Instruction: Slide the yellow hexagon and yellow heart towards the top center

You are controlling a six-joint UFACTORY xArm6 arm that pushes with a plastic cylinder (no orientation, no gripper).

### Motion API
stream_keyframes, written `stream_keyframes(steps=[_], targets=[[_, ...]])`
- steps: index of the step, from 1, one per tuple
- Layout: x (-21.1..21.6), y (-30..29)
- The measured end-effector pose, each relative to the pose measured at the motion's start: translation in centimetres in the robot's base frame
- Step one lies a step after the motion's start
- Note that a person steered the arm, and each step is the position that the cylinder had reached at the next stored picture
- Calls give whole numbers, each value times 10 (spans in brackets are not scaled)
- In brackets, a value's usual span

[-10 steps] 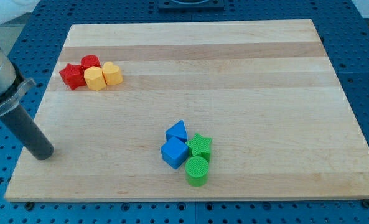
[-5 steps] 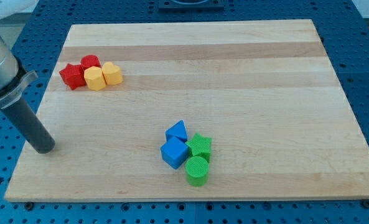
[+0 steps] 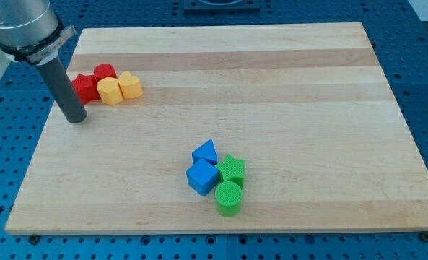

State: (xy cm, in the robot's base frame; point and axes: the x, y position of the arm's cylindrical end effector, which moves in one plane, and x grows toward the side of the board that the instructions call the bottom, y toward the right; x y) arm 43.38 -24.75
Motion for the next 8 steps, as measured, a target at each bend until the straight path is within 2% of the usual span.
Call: stream_keyframes(steps=[1,2,4,8], targets=[[0,0],[-30,15],[-40,28],[-84,146]])
